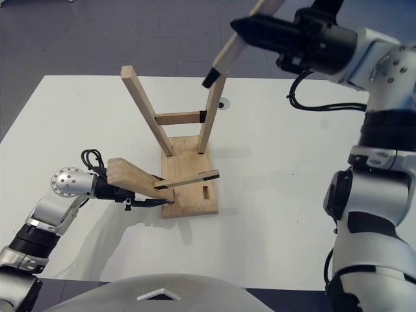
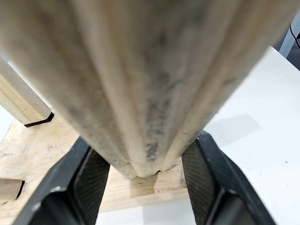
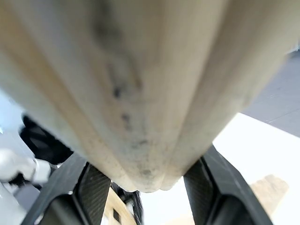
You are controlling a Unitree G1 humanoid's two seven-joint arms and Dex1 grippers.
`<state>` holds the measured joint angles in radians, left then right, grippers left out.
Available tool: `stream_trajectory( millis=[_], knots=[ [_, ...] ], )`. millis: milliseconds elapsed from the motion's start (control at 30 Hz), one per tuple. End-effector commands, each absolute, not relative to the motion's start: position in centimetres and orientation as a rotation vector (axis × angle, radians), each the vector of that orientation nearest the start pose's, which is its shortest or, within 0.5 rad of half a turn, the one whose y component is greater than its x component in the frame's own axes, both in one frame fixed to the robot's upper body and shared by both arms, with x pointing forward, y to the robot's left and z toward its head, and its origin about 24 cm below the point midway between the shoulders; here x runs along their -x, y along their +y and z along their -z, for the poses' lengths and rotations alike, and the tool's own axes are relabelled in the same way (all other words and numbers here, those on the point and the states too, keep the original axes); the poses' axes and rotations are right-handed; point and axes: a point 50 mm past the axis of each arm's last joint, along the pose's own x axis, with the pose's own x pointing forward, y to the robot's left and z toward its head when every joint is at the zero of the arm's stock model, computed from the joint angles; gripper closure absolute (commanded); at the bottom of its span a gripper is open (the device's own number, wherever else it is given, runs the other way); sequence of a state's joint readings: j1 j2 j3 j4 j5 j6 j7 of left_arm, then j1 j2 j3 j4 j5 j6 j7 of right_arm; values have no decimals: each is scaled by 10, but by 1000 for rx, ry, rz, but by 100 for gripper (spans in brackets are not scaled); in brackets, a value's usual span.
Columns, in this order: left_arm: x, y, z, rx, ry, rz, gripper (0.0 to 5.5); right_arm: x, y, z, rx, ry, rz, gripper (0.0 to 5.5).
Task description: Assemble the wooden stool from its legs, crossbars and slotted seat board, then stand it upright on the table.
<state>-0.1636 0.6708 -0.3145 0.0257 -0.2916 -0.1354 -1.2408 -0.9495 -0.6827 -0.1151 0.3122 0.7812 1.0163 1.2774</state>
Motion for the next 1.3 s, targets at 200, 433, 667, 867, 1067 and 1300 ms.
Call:
stream_trajectory(
  millis=[200, 433, 667, 867, 1067, 1300],
  knots=[
    [-229, 170, -70, -406, 171, 1590, 334, -294, -228, -186, -145, 334, -1423, 346],
    [-228, 167, -65, -547, 104, 1597, 334, -273, -212, -131, -178, 413, -1407, 346],
    [-215, 165, -53, -601, 84, 1627, 334, -230, -184, -80, -125, 410, -1384, 346],
    [-212, 167, -52, -597, 101, 1633, 334, -223, -174, -70, -44, 310, -1350, 346],
    [-215, 168, -52, -603, 106, 1642, 334, -213, -186, -49, 115, 365, -1435, 346],
    [-215, 168, -51, -611, 108, 1653, 334, -216, -187, -33, 243, 284, -1481, 346]
  ],
)
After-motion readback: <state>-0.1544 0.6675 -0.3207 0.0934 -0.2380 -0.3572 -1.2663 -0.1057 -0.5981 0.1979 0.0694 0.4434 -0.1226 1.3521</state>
